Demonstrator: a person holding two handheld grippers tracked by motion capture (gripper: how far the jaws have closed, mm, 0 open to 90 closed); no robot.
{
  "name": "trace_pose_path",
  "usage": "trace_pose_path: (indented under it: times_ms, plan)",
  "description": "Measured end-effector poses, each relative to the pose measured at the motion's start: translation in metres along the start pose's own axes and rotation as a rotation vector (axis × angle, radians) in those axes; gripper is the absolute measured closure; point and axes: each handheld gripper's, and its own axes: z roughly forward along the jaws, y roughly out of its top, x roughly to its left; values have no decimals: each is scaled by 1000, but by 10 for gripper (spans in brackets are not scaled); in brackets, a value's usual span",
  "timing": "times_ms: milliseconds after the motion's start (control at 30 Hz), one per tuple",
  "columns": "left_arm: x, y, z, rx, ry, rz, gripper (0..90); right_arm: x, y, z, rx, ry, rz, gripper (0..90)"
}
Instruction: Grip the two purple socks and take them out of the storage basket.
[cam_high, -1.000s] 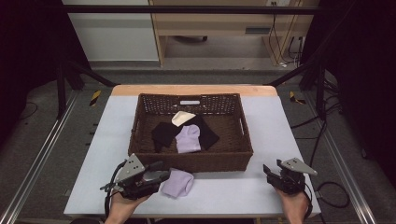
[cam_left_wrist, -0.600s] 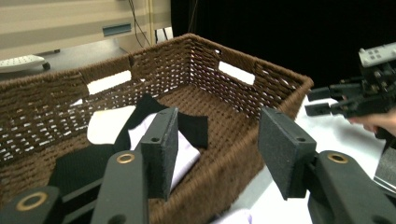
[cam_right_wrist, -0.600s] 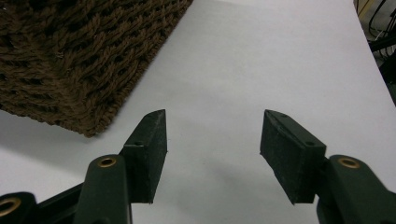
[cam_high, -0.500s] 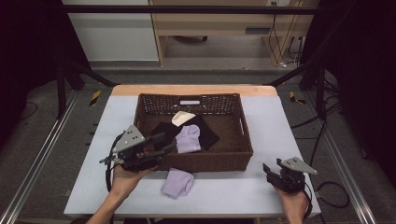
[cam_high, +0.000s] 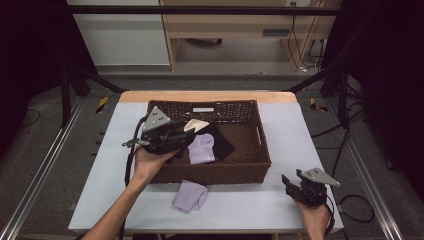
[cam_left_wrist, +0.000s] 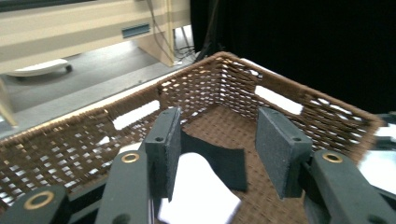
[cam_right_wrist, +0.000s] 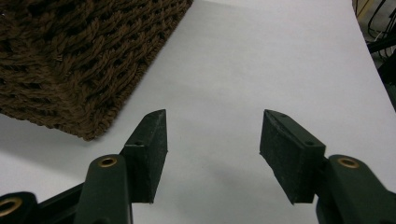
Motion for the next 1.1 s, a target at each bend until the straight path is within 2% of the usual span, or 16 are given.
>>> trace_pose_path:
  times_ms: [67, 100, 200, 233, 333, 600, 733, 767, 933, 1033, 1100]
  plan:
    - [1, 2, 4, 4, 5, 6, 513, 0, 0, 0, -1, 0, -1, 418]
    - [4, 5, 13, 10, 22, 11, 515, -1, 0, 0, -1, 0, 0, 418]
    - [6, 6, 22, 14, 36, 5, 520, -1, 0, 0, -3, -1, -1, 418]
    - [9, 6, 32, 27, 50, 3, 524, -1, 0, 0, -1, 1, 2, 418]
    - [15, 3, 49, 44, 67, 5, 527, 0, 0, 0, 2, 2, 1, 419]
    - [30, -14, 86, 149, 84, -25, 539, -2, 0, 0, 0, 0, 4, 419]
    - [31, -20, 95, 182, 95, -22, 539, -1, 0, 0, -1, 1, 1, 420]
    - [32, -23, 100, 204, 94, -20, 538, -2, 0, 0, -1, 2, 4, 420]
    - [34, -25, 104, 224, 96, -23, 537, -1, 0, 1, 1, 2, 4, 421]
    - [37, -29, 109, 277, 106, -18, 535, -2, 0, 1, 2, 1, -2, 425]
    - [38, -30, 110, 282, 108, -24, 535, -2, 0, 2, 2, 3, 0, 428]
